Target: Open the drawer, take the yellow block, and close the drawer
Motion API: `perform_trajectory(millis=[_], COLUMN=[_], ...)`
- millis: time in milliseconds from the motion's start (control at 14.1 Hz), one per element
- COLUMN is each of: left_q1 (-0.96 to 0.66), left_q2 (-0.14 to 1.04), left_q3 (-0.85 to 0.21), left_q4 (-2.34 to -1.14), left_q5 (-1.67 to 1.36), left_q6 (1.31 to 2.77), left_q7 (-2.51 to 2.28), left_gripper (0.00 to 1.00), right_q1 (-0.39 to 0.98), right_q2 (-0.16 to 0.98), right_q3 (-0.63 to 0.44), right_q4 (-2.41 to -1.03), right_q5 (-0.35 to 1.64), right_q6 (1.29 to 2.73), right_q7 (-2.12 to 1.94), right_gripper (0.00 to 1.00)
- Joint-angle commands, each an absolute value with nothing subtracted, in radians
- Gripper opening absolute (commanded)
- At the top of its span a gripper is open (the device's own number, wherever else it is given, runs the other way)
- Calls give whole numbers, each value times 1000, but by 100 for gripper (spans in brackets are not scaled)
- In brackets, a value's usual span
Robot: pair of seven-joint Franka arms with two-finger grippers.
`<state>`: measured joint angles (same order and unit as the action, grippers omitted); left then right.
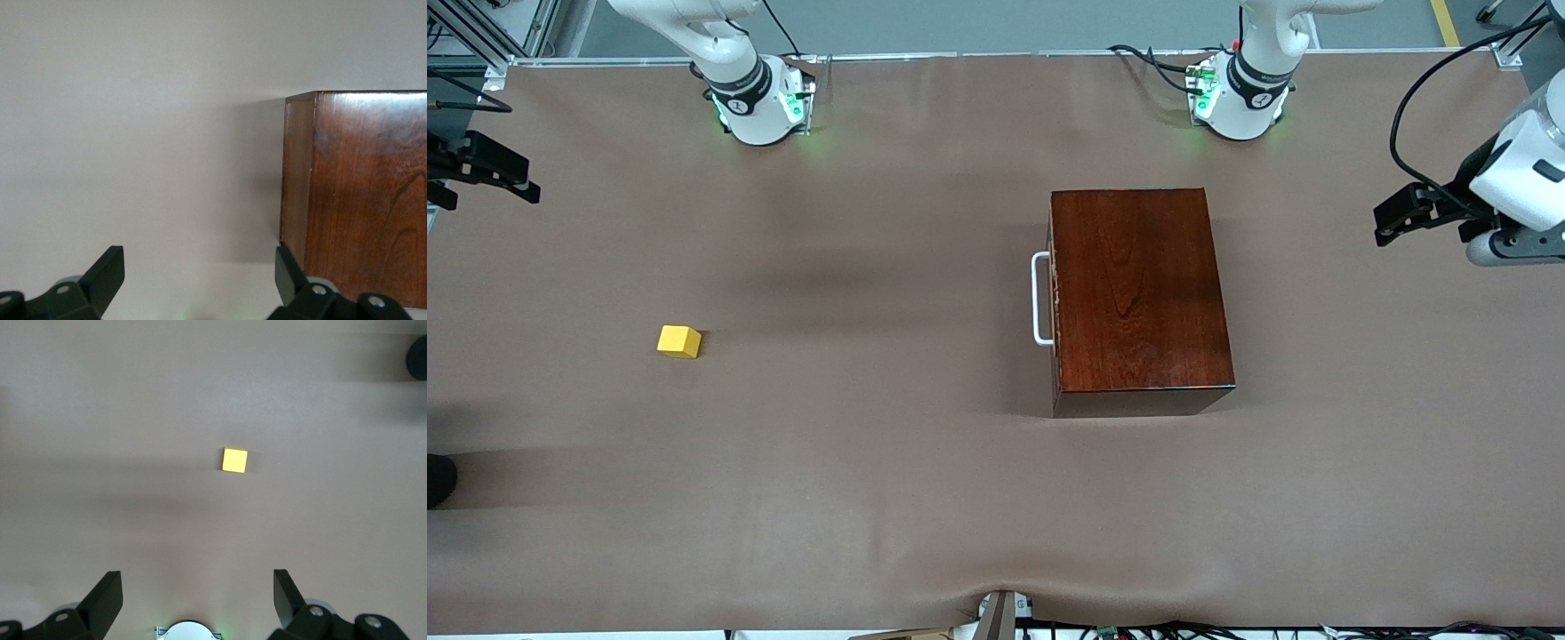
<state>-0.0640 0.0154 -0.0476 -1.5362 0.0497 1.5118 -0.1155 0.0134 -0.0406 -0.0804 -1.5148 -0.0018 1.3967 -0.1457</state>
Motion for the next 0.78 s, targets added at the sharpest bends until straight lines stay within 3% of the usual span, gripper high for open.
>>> perform_trajectory(millis=[0, 213, 709], left_q1=[-20, 26, 32], left_q2=[-64, -68, -37], left_q3=[-87, -138, -137], left_q4=[-1634, -1632, -1566], left_q5=[32, 29, 26], left_q6=[1554, 1555, 1519], left_q7=[-75, -74, -83], left_gripper=[100, 100, 100], right_q1=[18, 26, 25], right_q2=[-35, -35, -35], right_q3=[-83, -83, -83], right_q4=[-1499, -1499, -1499], right_q5=[14, 14, 14], right_q6=[1382, 1384, 1384], right_q7=[-127, -127, -127], right_gripper=[100, 100, 100])
